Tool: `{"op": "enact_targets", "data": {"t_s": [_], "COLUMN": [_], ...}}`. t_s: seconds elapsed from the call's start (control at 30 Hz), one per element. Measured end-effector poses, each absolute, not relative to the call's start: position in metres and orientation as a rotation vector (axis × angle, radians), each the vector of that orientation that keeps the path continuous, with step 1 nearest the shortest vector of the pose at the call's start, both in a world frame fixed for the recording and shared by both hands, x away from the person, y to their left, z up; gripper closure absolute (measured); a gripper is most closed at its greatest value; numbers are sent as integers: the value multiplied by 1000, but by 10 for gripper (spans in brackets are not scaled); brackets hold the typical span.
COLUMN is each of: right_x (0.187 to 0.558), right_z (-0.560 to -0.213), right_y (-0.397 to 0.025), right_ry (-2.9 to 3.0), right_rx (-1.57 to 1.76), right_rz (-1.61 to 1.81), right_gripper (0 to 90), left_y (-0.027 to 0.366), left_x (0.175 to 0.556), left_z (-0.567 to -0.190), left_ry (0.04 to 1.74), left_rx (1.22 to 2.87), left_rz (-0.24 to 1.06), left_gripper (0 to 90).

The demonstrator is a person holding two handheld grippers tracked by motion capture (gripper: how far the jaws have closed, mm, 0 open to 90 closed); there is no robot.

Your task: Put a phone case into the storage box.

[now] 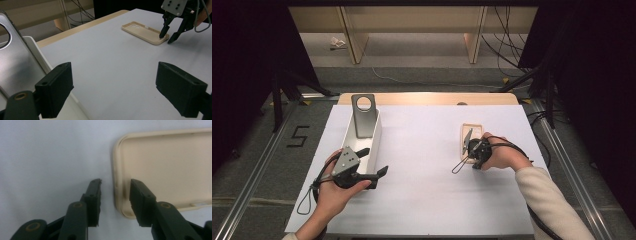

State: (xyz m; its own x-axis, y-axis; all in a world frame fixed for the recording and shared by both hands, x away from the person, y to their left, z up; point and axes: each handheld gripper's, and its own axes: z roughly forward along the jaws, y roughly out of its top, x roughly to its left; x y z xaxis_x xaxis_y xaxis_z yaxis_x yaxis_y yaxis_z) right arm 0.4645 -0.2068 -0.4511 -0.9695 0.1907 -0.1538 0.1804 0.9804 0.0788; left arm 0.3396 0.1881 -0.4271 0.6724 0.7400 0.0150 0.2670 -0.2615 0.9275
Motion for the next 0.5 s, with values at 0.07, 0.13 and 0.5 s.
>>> {"op": "enact_targets", "data": {"t_s": [0.07, 0.13, 0.5], "right_x": [465, 464, 465], "right_z": [-451, -451, -451], "right_y": [-206, -205, -202], "right_ry": [2968, 2973, 2992], "right_rx": [252, 269, 248], "right_rz": [82, 80, 56], "right_gripper": [668, 686, 728], "left_y": [188, 188, 188], "left_x": [340, 340, 339], "left_z": [-427, -427, -427], "left_ry": [799, 798, 795], "left_rx": [1827, 1828, 1826], "left_rz": [557, 557, 557], "left_gripper": [138, 138, 139]}}
